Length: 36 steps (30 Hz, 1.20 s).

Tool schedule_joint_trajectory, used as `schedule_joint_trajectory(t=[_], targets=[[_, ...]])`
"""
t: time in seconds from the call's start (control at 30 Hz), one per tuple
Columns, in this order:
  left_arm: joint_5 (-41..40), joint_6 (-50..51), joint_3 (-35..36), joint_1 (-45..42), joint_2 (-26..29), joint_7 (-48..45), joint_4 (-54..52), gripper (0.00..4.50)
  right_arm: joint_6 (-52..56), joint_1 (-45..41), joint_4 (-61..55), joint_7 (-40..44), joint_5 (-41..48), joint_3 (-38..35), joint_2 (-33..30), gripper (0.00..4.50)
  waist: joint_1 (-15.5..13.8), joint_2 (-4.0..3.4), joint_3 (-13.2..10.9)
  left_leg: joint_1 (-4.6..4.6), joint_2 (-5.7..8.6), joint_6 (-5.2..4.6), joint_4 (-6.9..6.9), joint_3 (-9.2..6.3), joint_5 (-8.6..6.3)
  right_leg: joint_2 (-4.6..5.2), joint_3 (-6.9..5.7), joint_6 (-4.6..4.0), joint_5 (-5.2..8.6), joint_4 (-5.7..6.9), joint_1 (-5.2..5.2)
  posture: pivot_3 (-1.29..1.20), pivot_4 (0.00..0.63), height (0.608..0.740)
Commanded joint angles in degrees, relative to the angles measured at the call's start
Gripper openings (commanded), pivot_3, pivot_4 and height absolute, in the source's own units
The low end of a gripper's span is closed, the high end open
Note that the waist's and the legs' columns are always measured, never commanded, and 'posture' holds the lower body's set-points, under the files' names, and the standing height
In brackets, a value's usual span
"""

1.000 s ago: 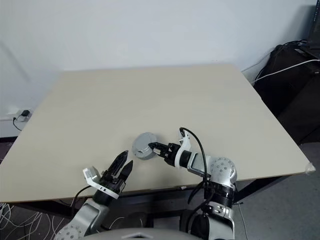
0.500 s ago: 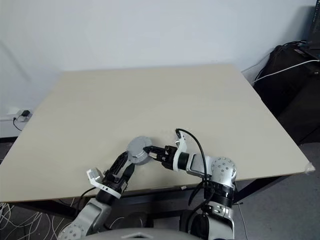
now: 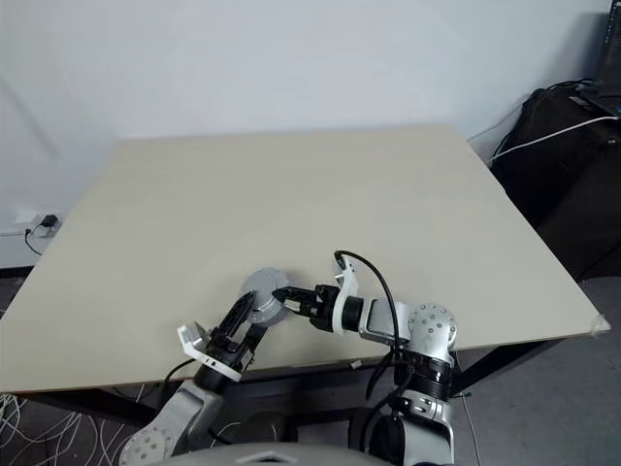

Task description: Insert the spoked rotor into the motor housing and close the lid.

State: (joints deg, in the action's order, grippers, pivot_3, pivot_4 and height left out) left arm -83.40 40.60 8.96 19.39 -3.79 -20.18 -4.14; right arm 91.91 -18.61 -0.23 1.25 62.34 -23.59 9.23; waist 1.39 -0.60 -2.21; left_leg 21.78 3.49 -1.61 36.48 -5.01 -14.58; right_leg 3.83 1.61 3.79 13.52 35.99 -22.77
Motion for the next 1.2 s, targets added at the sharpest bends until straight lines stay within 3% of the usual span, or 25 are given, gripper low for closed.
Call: schedule_joint_trajectory(t=[0.03,0.17,0.37,0.7,1.03,1.07,1.2], targets=[[-0.3,1.0,-0.2,-1.3,-1.5,-1.2,0.3,4.48,0.6,0.9,-1.0,1.0,4.0,2.2,5.1,2.11,0.1,0.0,0.0,0.0,-0.01,0.0,0.04,0.0,0.0,-0.02,0.01,-0.01,-0.01,0.0,0.0,0.0,0.0,0.74],[0.0,0.5,0.0,-1.4,-2.0,-1.5,0.0,4.3,0.6,1.0,-0.9,0.7,4.3,2.7,4.9,2.11,0.1,-0.01,0.0,0.0,-0.06,0.0,0.19,0.0,-0.01,-0.07,0.01,0.02,-0.05,0.02,0.04,0.0,0.0,0.74],[-0.3,0.3,-0.1,-1.4,-2.2,-1.4,-0.6,2.69,0.6,1.0,-0.6,0.4,4.6,3.3,4.6,2.11,0.2,-0.05,0.0,0.03,-0.12,-0.01,0.4,0.0,-0.02,-0.12,0.01,-0.03,-0.15,0.04,0.08,0.0,0.0,0.74],[-0.6,0.2,-0.5,-1.5,-2.3,-1.0,-1.3,2.64,0.6,0.8,-0.5,0.2,4.6,3.2,4.4,2.11,0.2,-0.06,0.0,0.02,-0.12,-0.02,0.47,0.0,-0.02,-0.13,0.01,0.0,-0.18,0.03,0.12,0.0,0.0,0.74],[-0.1,-4.2,0.0,-0.4,-4.2,0.5,-3.8,2.61,-5.3,3.0,-3.7,1.6,-1.1,5.4,1.3,2.11,0.1,-0.06,0.0,0.03,-0.13,-0.02,0.47,0.01,-0.03,-0.13,0.01,0.0,-0.18,0.03,0.12,0.0,0.0,0.74],[-0.1,-4.8,0.0,-0.3,-4.4,0.6,-3.9,2.61,-5.7,3.2,-3.7,1.8,-1.3,5.4,1.0,2.59,0.1,-0.06,0.0,0.03,-0.12,-0.02,0.48,0.01,-0.03,-0.13,0.01,0.0,-0.18,0.02,0.13,0.0,0.0,0.74],[-0.2,-5.8,-0.4,-0.2,-4.3,0.8,-4.3,2.09,-7.1,4.3,-3.6,2.2,-1.2,5.1,-0.4,3.76,0.0,-0.06,0.0,0.05,-0.11,-0.06,0.47,0.01,-0.06,-0.12,0.04,-0.01,-0.18,0.01,0.11,0.0,0.0,0.74]])
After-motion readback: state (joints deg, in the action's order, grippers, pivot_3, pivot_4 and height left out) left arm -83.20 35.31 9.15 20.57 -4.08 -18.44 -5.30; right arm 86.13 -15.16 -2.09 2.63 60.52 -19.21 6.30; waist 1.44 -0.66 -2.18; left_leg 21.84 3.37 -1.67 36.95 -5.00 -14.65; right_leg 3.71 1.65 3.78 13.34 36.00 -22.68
